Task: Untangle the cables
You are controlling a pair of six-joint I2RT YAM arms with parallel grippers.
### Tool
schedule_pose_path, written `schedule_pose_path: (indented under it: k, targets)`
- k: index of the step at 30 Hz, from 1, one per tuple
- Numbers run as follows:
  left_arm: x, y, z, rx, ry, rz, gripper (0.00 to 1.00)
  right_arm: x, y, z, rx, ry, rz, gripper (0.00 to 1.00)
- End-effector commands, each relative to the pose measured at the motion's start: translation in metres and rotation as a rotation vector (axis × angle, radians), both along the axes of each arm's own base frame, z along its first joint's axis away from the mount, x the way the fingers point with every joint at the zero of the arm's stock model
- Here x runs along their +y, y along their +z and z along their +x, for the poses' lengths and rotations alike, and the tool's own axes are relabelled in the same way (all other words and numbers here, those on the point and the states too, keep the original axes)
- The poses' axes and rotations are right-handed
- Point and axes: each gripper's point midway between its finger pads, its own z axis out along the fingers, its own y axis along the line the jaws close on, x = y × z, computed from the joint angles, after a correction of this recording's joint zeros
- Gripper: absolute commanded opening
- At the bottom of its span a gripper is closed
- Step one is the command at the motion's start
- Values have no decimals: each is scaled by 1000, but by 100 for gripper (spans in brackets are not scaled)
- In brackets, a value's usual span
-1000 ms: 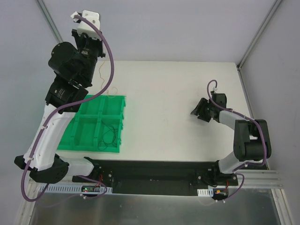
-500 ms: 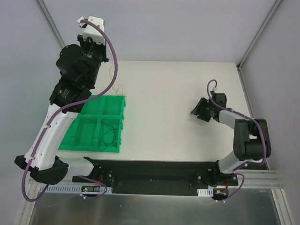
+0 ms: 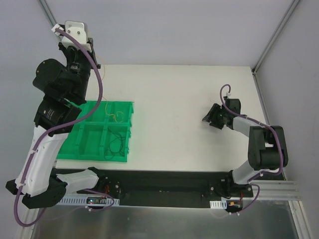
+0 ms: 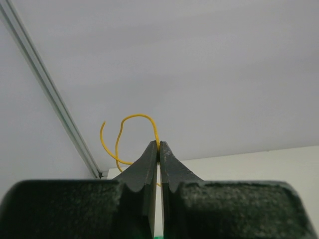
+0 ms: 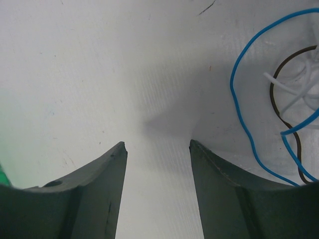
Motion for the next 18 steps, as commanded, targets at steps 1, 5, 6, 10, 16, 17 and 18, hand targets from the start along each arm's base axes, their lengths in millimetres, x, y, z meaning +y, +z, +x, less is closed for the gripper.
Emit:
schedule_pose_path:
  k: [1, 5, 6, 10, 16, 17, 18]
  targets:
    - [10, -19, -1, 28, 42, -10, 0, 2, -6, -1, 29, 6, 4, 57]
    - [-1, -53, 16, 104, 39, 26, 0, 2, -6, -1, 28, 5, 2, 57]
    - [-6, -66, 24, 134, 40, 38, 0, 2, -6, -1, 30, 4, 4, 57]
    - [-17, -115, 55, 256, 56, 79, 0, 1, -6, -1, 28, 4, 1, 57]
    - [-20, -174, 77, 410, 59, -2, 0, 1, -5, -1, 28, 4, 1, 57]
    - [-19, -184, 79, 434, 56, -17, 0, 2, -5, -1, 27, 6, 2, 57]
    - [-19, -198, 81, 468, 57, -34, 0, 2, -6, -1, 30, 7, 6, 57]
